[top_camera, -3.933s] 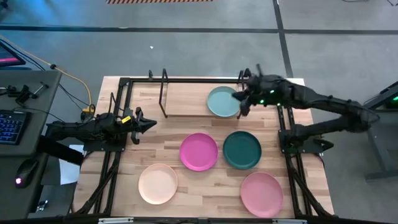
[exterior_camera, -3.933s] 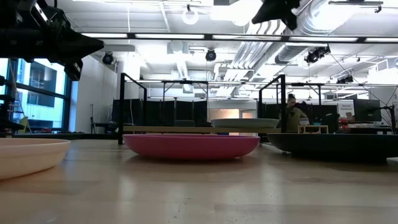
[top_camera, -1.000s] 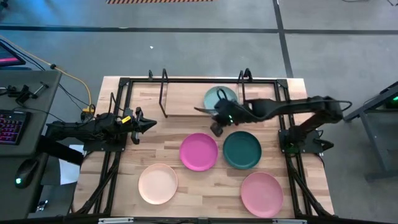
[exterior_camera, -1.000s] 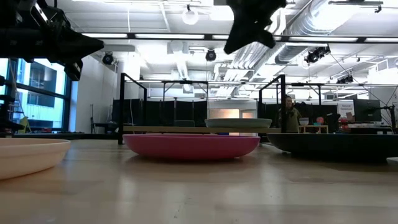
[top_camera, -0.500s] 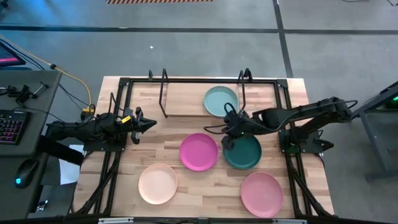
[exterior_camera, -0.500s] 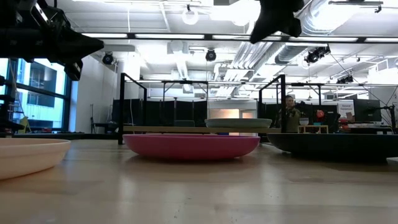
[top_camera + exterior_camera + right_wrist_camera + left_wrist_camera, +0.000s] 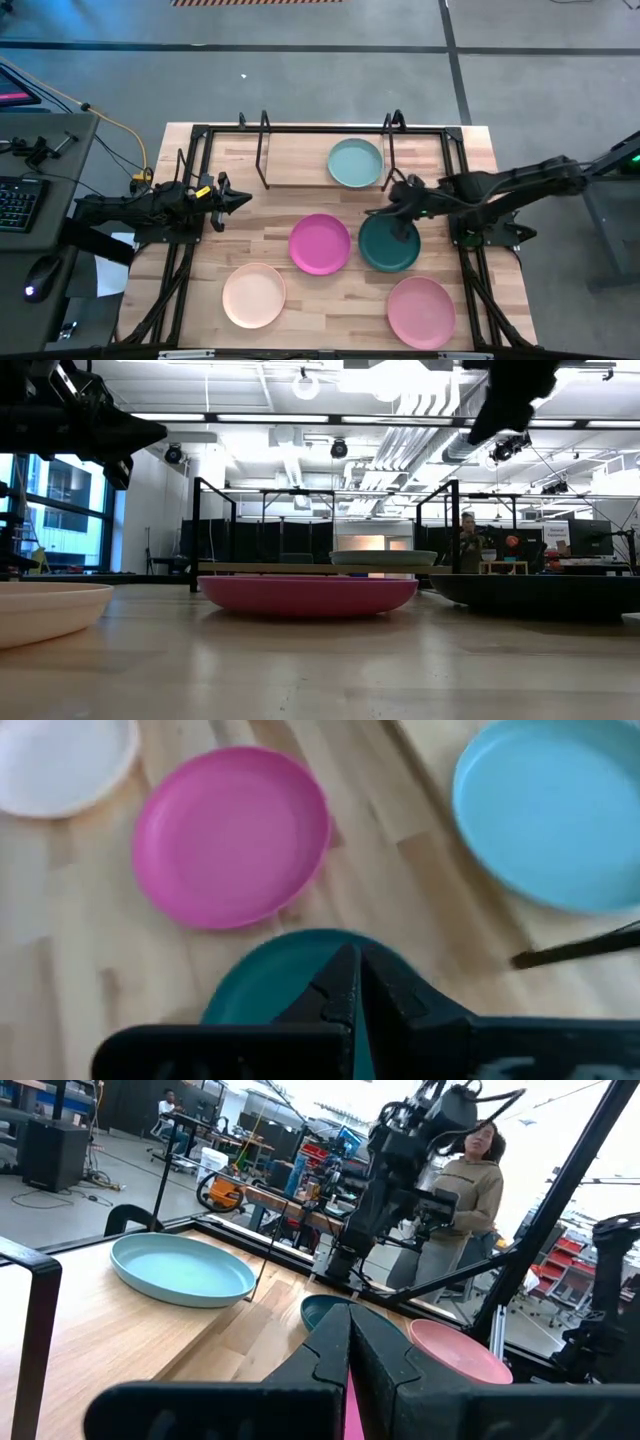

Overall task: Place and stack plates onto a shelf
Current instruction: Stack the orange plate on top of the blue plate on the shelf

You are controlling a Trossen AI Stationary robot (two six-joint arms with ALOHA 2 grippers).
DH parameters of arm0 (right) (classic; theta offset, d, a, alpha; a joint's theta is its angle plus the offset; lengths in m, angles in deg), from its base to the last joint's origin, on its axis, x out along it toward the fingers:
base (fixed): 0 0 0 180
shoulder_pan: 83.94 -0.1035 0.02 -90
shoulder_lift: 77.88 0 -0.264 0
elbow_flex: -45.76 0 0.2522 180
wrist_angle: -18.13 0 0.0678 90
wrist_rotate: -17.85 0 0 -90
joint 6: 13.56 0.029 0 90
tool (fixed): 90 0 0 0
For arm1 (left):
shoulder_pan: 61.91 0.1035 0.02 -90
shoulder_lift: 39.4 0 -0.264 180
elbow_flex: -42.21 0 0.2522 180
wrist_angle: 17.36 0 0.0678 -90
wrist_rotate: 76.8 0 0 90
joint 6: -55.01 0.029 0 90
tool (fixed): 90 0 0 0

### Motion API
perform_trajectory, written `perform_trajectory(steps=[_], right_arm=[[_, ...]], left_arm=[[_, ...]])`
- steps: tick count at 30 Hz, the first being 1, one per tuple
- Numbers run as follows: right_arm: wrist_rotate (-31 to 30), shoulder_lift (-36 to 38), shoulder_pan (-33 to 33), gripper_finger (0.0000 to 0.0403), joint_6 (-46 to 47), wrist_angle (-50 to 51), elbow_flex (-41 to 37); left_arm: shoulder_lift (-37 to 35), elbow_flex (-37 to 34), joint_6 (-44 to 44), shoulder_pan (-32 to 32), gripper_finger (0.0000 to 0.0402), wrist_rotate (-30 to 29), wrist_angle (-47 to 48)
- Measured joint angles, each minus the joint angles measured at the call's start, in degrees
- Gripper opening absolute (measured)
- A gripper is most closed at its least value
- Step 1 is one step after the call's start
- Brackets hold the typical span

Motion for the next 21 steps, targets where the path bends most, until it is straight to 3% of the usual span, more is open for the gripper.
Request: perform_trajectory(steps=[9,14,21], right_arm=[[4.05,18.16,-0.26,0.0,-0.14,-25.5,-16.28],[2.39,20.53,0.44,0.0,-5.91,-33.19,-18.78],[2.37,19.7,1.71,0.0,-12.75,-33.16,-18.93]], left_arm=[[-0.02,0.0,0.0,0.01,0.0001,-0.02,0.02],[-0.02,0.0,0.01,0.01,0.0001,-0.02,0.02],[-0.02,0.0,0.0,0.0,0.0001,-0.02,0.02]])
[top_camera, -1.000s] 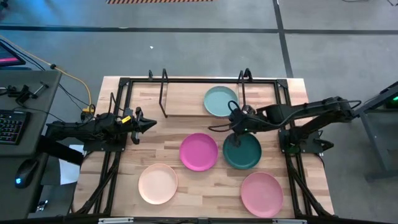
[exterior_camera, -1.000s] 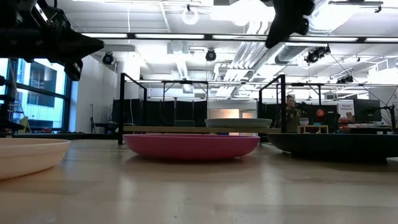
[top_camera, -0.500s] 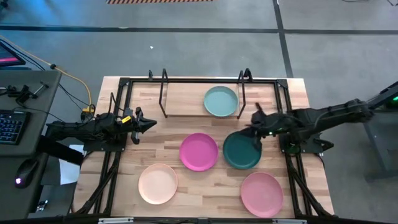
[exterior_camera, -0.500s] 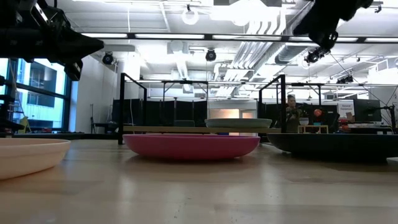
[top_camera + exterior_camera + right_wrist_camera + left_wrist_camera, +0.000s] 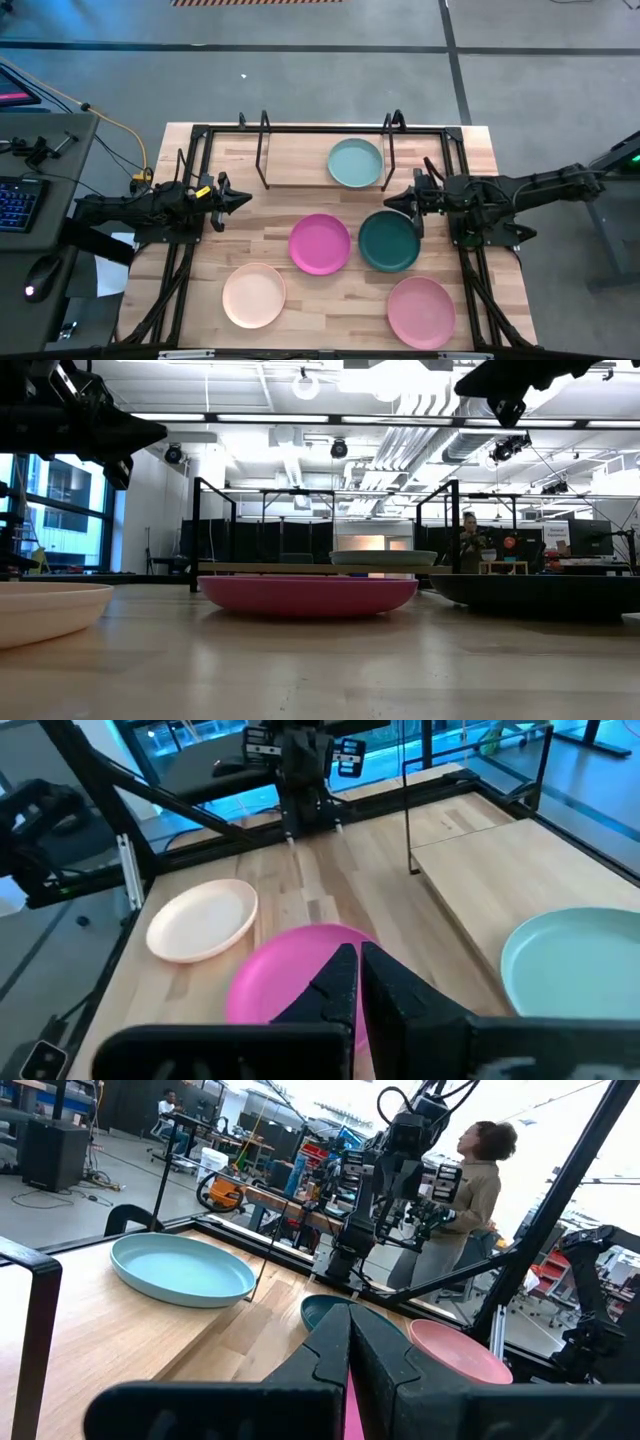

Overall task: Place and stack plates onto a shelf
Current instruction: Stack the orange plate on top of the blue plate on the shelf

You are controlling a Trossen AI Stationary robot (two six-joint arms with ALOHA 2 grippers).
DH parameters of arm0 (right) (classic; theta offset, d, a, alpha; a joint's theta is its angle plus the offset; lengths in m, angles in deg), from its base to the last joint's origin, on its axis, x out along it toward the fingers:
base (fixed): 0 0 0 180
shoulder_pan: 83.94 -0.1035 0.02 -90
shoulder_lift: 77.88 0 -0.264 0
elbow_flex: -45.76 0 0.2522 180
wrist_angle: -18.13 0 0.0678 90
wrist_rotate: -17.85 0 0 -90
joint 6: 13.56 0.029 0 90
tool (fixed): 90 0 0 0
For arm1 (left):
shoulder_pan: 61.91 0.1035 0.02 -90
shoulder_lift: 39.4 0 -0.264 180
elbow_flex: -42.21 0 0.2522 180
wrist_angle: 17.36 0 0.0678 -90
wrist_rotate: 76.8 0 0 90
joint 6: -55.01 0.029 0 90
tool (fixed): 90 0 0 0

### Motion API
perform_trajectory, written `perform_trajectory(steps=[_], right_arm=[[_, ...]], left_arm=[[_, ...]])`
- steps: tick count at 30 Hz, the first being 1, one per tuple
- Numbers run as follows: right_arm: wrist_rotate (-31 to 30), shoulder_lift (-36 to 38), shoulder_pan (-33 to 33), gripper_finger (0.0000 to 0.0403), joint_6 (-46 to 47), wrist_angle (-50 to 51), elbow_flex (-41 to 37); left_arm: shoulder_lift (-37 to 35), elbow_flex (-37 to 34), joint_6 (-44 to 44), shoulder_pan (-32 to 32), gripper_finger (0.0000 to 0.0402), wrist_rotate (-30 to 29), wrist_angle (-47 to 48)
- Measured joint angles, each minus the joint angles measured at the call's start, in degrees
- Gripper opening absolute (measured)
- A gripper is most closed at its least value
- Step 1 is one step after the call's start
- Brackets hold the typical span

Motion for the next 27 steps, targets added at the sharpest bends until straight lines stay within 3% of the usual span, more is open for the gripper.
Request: perform_trajectory(steps=[11,19,21,25,27], right_arm=[[-0.17,-0.14,0.0,0.0,7.34,-12.51,0.0],[-6.3,-0.14,0.0,0.0,9.18,-19.88,0.0],[-7.55,-0.14,0.0,0.0,10.64,-20.39,0.0],[-9.26,-0.14,0.0,0.0,11.89,-20.35,0.0],[-10.01,-0.21,0.0,0.0,11.89,-20.35,0.0]], left_arm=[[0.02,0.0,0.0,0.01,0.0001,0.0,0.0],[0.02,-0.04,-1.32,0.02,0.0001,-0.22,-2.32],[0.0,-0.04,-5.02,-0.02,0.0001,0.18,-3.94],[0.0,-0.04,-21.31,-0.2,0.0001,4.68,-8.15],[0.02,-0.04,-24.18,-0.19,0.0001,3.63,-8.2]])
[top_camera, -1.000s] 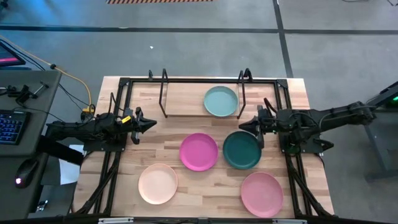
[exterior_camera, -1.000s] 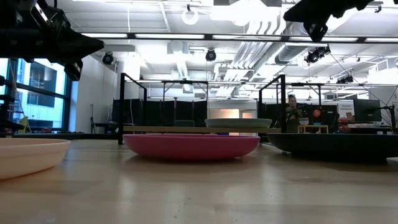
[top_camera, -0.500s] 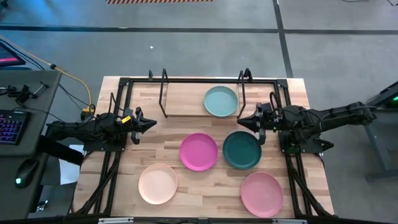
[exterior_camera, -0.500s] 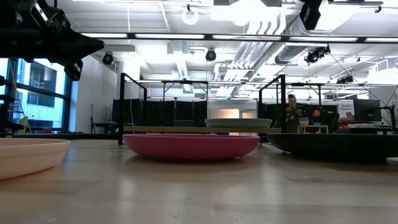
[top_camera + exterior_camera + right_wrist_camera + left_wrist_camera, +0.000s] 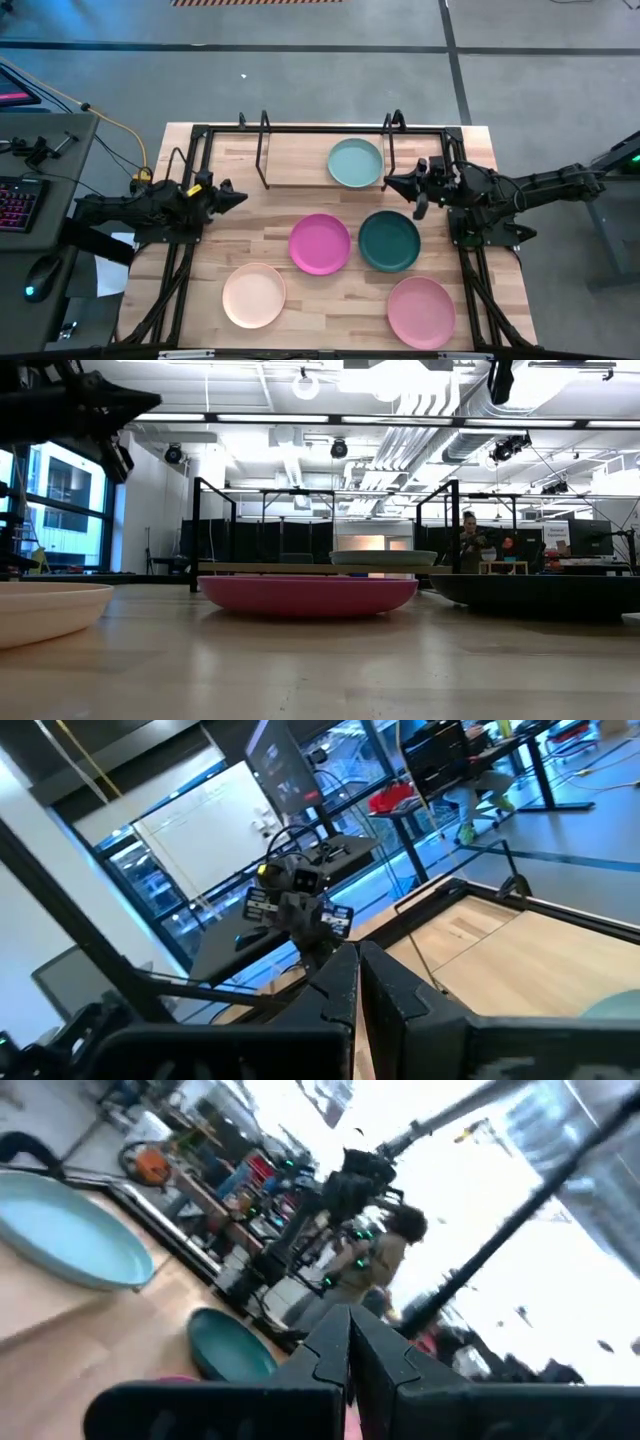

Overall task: Place and stack plates onto a shelf
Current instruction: Stack the orange plate on top of the blue plate on the shelf

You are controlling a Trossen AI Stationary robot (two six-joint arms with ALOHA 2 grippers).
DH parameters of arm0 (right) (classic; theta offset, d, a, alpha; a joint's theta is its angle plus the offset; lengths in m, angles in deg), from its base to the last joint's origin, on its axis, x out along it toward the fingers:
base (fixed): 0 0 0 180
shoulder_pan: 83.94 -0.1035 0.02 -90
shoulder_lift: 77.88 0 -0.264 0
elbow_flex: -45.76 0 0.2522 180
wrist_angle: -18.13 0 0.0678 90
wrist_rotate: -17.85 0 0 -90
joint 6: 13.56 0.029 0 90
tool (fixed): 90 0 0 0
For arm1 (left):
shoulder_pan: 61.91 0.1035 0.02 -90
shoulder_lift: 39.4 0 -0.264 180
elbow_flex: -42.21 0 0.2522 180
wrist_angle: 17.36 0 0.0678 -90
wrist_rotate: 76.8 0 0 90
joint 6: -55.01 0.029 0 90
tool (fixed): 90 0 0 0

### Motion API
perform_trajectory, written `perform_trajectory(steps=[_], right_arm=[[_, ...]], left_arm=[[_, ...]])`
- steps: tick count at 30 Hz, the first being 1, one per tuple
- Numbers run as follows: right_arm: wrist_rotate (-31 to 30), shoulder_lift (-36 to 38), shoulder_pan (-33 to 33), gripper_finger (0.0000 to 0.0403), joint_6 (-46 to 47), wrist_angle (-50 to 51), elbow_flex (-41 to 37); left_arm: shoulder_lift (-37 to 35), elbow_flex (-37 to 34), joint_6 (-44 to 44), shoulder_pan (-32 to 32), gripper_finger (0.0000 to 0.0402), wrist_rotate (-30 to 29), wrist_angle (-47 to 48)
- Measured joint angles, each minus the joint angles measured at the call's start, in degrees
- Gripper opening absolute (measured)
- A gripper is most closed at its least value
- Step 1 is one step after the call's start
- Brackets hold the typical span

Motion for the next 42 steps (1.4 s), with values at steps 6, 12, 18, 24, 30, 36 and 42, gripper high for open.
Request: perform_trajectory(steps=[6,12,18,24,30,36,42], right_arm=[[-0.56,-0.03,0.0,0.0,-0.28,0.08,0.0],[-0.23,-0.03,-0.02,0.0,0.0,0.2,0.02],[0.4,-0.03,-0.02,0.0,3.08,0.64,0.02],[0.4,-0.05,-0.02,0.0,4.17,1.48,0.04],[0.41,-0.05,-0.02,0.0,3.35,3.73,0.04],[3.22,-0.05,-0.02,0.0,2.97,8.72,0.05],[3.69,-0.05,-0.04,0.0,2.97,15.94,0.07]], left_arm=[[0.0,0.0,-3.34,0.06,0.0001,-8.03,-0.05],[1.13,1.4,-8.54,-0.46,0.0047,-3.12,-1.7],[10.41,15.39,-0.21,-2.61,0.0119,5.22,4.8],[29.45,37.09,12.06,-6.64,0.0133,10.18,44.46],[42.9,41.31,9.58,-16.85,0.0134,9.9,57.04],[55.96,41.07,6.38,-27.98,0.0134,6.41,59.61],[67.09,41.07,5.66,-33.21,0.0134,1.72,56.0]])
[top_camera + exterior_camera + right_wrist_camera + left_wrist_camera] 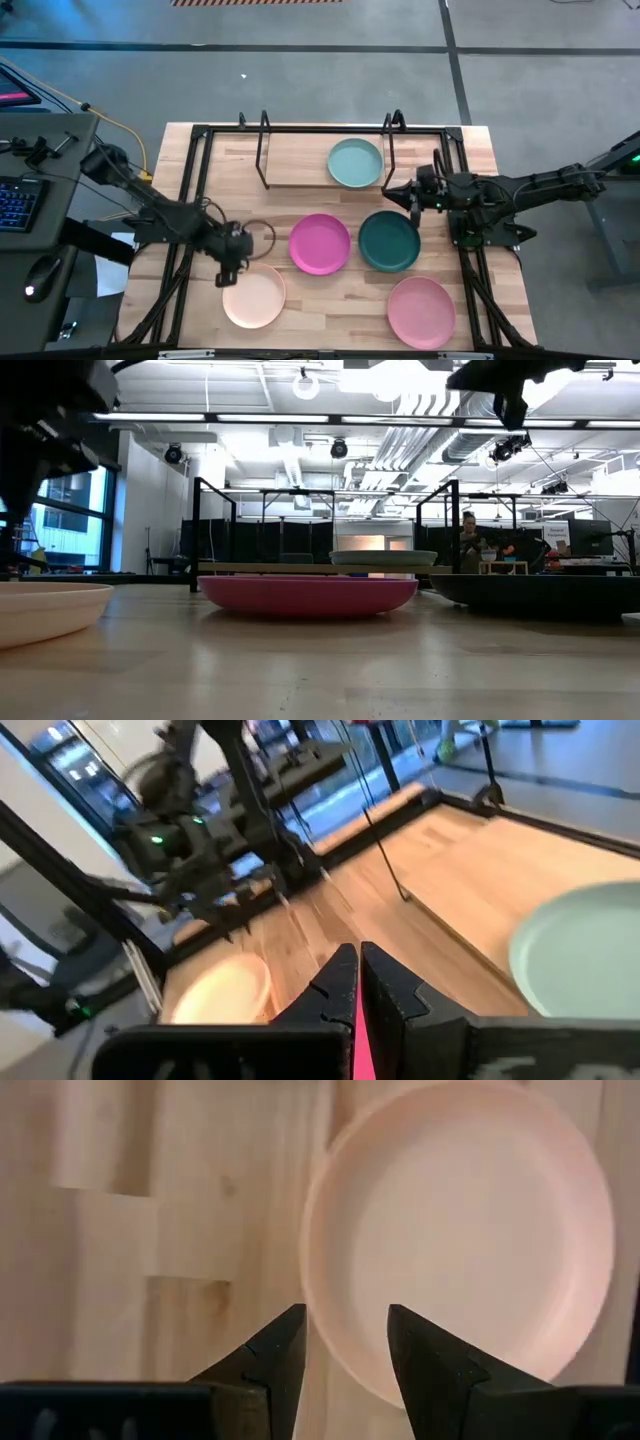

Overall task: Place and stack plates onto a shelf
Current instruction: Stack the orange plate on top of the blue plate on the shelf

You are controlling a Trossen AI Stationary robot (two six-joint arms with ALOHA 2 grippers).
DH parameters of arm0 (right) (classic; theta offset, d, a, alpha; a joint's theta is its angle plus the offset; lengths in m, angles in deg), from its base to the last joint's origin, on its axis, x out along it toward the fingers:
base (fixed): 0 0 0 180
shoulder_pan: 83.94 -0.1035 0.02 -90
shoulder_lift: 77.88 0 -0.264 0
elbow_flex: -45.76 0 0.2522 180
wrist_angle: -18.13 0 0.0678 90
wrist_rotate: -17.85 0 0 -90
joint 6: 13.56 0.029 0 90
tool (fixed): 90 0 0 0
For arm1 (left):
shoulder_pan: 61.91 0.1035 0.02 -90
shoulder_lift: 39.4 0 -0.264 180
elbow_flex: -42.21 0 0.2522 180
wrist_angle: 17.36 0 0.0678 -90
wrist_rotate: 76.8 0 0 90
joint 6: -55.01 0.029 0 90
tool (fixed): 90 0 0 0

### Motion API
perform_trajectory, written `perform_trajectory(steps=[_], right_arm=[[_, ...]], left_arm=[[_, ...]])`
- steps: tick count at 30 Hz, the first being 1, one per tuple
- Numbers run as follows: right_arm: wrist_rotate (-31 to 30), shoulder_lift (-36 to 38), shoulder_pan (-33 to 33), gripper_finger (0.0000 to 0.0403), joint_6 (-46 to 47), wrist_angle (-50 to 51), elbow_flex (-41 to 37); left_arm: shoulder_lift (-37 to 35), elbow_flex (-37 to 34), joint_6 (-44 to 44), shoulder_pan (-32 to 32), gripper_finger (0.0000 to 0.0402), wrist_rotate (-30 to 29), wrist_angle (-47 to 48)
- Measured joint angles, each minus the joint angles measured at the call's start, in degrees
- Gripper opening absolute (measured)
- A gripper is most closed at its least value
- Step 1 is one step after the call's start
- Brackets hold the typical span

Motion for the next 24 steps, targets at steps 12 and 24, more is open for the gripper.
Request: perform_trajectory(steps=[12,24], right_arm=[[2.57,0.0,-0.02,0.0,-0.71,9.91,0.0],[2.41,0.07,-0.02,0.0,-3.45,11.75,0.0]], left_arm=[[14.15,0.02,-4.29,-2.92,0.0134,-0.98,-5.06],[21.07,0.45,-11.71,-0.1,0.0116,1.56,-5.45]])
